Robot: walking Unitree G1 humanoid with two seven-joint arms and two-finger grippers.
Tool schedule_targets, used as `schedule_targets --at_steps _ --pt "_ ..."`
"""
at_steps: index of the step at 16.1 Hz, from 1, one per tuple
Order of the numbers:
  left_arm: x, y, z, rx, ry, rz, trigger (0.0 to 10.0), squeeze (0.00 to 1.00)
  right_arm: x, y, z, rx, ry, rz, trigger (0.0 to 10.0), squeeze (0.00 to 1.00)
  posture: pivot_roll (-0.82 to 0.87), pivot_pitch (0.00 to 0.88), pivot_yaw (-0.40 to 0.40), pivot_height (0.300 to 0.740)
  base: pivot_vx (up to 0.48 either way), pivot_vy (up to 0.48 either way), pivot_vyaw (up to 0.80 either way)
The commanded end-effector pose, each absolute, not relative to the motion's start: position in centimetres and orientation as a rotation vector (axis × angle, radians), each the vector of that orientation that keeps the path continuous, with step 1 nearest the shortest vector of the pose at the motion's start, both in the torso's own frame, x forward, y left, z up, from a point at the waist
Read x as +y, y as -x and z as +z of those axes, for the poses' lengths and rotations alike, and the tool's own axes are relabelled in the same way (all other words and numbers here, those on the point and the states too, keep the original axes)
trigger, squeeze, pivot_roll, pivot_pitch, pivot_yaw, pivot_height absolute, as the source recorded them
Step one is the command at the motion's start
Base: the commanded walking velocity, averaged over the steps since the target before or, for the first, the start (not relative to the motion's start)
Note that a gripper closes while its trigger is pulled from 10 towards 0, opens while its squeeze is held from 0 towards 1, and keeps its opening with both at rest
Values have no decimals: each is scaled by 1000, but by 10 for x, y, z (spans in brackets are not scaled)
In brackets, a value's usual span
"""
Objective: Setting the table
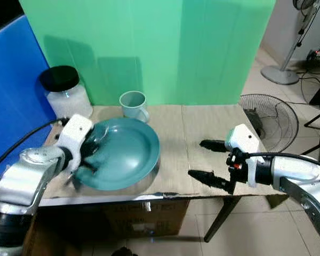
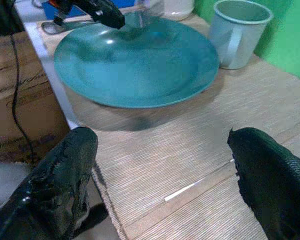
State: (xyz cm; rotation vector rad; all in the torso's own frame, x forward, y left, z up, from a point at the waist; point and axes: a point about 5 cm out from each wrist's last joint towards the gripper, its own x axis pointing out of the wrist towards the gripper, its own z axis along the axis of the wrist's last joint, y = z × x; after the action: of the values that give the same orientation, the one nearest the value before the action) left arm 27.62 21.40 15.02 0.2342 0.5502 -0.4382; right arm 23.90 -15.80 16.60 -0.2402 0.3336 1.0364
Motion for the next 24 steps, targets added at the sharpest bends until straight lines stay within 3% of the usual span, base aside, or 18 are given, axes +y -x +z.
schedule_targets --at_steps 1,6,11,12,13,16,20,24 --pt "206 -275 168 461 -169 -479 0 0 -158 -238 171 306 211 1012 10000 0 -38 0 26 740 0 0 0" --pt "181 -267 198 309 44 -562 0 0 -154 -236 173 263 134 931 10000 0 -51 0 38 740 0 0 0" --pt "158 -256 203 106 97 -469 0 0 -155 -254 176 130 4 507 10000 0 -72 0 54 740 0 0 -146" --pt "155 -254 199 85 74 -421 4627 0 -156 -255 175 114 -14 418 10000 0 -75 0 55 740 0 0 -731" --pt "156 -255 192 97 -6 -340 10000 0 -159 -257 174 110 -20 348 10000 0 -76 0 56 740 0 0 -731" --pt "161 -253 188 48 -104 -183 10000 0 -166 -257 169 114 -43 221 10000 0 -85 0 59 740 0 0 -729" --pt "162 -247 185 -27 -207 -100 10000 0 -169 -254 165 117 -28 151 10000 0 -95 0 65 740 0 0 -747" --pt "166 -247 182 -43 -193 -43 10000 0 -174 -260 164 105 11 59 10000 0 -94 0 66 740 0 0 -764"
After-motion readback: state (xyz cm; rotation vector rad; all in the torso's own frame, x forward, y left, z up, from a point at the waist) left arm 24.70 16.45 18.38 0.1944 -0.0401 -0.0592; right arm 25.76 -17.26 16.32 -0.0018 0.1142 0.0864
